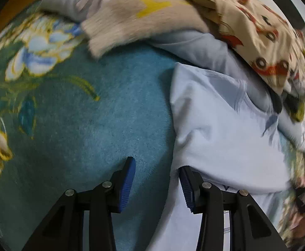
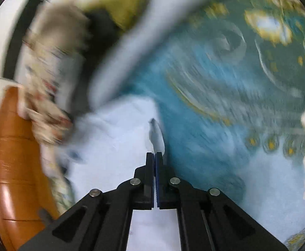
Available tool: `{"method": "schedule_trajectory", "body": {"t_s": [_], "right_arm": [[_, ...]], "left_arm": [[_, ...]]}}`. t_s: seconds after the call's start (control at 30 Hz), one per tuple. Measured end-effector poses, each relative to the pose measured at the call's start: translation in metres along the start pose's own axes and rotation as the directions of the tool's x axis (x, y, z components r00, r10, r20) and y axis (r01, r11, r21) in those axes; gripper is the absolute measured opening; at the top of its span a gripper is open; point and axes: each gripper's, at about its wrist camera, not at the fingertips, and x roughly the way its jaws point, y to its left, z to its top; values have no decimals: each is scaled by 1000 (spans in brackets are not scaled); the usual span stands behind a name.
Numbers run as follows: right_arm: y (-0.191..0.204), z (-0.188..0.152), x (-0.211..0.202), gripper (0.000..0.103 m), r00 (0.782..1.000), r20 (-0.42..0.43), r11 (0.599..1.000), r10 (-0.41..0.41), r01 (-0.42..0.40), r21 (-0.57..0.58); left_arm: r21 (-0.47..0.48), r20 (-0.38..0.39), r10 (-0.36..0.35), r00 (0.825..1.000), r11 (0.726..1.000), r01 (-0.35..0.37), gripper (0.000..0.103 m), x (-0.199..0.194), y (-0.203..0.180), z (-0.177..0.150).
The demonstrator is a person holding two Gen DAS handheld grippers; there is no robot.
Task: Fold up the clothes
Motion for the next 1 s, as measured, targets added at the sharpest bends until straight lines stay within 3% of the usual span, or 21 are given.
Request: {"method": "schedule_trajectory", "body": {"t_s": [0.07,0.27,0.5,0.6,0.77,0.87,1.0], "right_arm": [[-8,-6,14,1,999,-36,999,-37,37,0],[-1,-3,-2,3,998,-14,998,-56,56,-35],[-27,-31,-22,8,999,-26,999,-32,32,12],[-45,-46,-31,12,998,-58,997,-13,17,75],[-52,-70,-39,16,989,-149,999,-20,26,41],[-64,-83,-47,28,980,-195,998,27,-14,67],[-80,-99,-54,29,968,-250,994,29,-3,105]], "left_arm": [[-20,-8,-19,1000,1000,18,46,0,3,1],[-104,-59,-94,994,991,87,46,1,11,2],[-177,-110,-218,970,964,197,47,-12,27,-20],[-176,-139,-228,964,963,202,47,-17,32,-36],[-146,-198,-225,954,969,199,47,-23,37,-67],[-122,-240,-235,942,970,211,47,-23,42,-83],[-70,-289,-236,928,972,226,47,-21,33,-105]]}}
